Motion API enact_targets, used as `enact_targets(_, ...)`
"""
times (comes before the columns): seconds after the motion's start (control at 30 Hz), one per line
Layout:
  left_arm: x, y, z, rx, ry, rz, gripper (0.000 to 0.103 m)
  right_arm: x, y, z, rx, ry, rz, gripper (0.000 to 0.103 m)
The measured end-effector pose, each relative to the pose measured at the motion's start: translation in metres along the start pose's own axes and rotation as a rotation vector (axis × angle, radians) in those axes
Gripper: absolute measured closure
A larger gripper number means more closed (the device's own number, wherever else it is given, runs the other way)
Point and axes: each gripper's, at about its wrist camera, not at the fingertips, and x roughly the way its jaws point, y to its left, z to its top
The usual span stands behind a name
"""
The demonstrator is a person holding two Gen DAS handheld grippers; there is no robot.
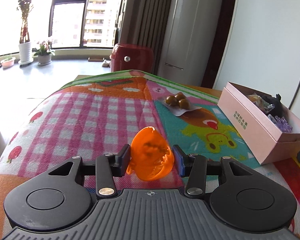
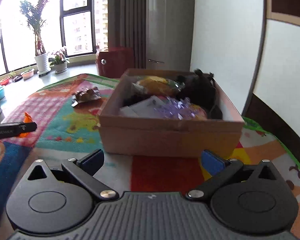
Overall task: Organize objects
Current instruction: 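Grasp the orange cup-shaped toy with the left gripper and lift it, then move the right gripper to the brown-ball blister pack and grasp it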
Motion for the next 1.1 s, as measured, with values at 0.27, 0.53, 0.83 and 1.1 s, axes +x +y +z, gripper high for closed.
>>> enact_targets(0.27, -0.012, 0.031, -0.006, -0.165, -0.045, -0.052, 0.053, 0.038, 0.087, 0.102, -0.091, 0.034, 0.171, 0.0)
enact_targets(0.53, -0.021, 0.041, -0.01, -0.213, -0.057, -0.081, 0.053, 0.158, 0.136, 0.149, -0.138, 0.219, 0.127, 0.0)
enact_targets(0.83, -0.023, 0.043, -0.012, -0.224, -0.034, -0.102, 0.053, 0.251, 0.145, 0.131, -0.032, 0.384, 0.077, 0.001)
enact_targets(1.1, -0.029, 0.052, -0.013, -0.289, -0.063, -0.09, 0.053, 0.218, 0.163, 0.119, -0.131, 0.368, 0.188, 0.022)
